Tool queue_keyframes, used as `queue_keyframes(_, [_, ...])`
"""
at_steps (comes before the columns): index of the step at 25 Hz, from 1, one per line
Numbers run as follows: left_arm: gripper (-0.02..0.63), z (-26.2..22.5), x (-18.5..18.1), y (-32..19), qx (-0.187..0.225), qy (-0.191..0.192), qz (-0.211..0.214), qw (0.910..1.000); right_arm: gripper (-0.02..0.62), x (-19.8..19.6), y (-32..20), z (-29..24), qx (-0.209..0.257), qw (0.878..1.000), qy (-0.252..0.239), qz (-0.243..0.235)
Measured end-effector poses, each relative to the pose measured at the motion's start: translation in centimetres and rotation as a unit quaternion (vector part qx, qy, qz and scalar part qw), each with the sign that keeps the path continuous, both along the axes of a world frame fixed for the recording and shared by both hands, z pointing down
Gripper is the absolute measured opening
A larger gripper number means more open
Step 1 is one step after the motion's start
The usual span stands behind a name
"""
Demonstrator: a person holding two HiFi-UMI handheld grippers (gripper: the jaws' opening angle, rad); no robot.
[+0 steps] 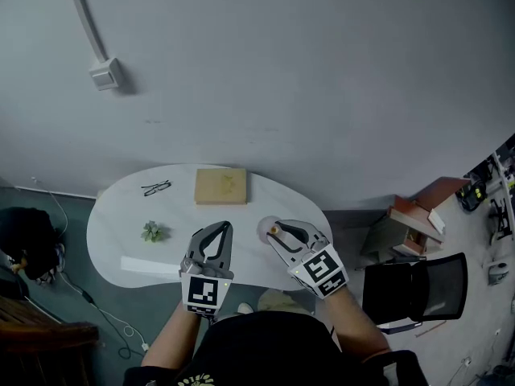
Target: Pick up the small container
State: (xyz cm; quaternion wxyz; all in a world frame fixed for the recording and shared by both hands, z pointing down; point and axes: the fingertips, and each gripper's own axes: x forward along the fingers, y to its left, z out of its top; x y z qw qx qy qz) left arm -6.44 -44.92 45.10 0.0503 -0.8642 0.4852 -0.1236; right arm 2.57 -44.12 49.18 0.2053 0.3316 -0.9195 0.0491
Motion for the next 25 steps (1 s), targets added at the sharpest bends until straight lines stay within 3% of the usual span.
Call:
queue_keyframes(10, [0.005, -1.4, 0.9, 1.2, 0.014, -0.002, 0.022, 0.9997, 0.135, -0.1, 0.8, -5.1, 0.038, 0.999, -0.032, 0.001])
queue_keyframes(25, [0.005, -1.8, 1.8, 1.4, 0.015, 0.003, 0.034, 0.9993, 0.133, 0.8, 1.3, -5.8, 0.043, 0.999, -0.026, 0.012])
